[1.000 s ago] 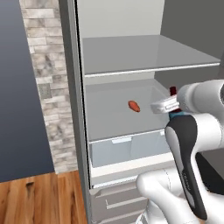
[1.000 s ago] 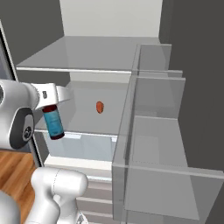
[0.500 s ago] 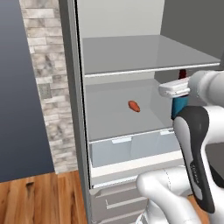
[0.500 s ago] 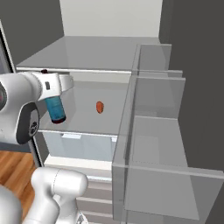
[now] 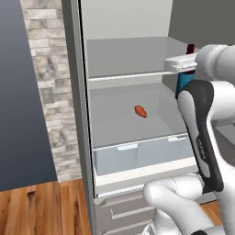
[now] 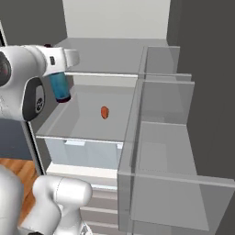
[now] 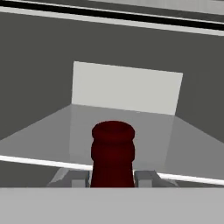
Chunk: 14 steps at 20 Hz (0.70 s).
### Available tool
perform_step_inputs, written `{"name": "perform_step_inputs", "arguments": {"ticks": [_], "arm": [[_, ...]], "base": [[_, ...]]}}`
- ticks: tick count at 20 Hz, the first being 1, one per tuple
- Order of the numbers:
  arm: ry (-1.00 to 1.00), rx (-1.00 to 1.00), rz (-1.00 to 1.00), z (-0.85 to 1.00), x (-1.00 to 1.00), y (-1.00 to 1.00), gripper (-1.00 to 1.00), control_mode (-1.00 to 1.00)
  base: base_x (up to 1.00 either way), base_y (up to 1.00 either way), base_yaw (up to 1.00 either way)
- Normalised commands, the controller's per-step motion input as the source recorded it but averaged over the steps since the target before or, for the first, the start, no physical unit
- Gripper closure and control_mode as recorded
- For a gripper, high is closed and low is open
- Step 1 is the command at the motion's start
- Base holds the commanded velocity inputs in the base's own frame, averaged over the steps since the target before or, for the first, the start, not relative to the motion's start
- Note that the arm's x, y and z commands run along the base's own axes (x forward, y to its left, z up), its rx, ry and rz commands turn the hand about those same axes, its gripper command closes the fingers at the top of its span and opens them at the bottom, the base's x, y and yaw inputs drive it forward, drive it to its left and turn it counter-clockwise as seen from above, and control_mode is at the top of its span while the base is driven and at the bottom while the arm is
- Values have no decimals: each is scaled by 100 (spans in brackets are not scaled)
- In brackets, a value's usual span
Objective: Place the beer on the top shelf of the fridge to keep it out of children's reach, and place the sweet potato and lime on lower shelves for easy access.
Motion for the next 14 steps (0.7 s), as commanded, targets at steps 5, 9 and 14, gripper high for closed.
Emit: {"name": "perform_step_inputs", "arguments": {"ticks": [5,9,14], "arm": [[0,8,0,45,43,0,100,-100],[0,11,0,17,46,0,100,-100],[0,10,0,0,55,0,100,-100]], "base": [[0,0,0],[0,0,0],[0,0,0]]}}
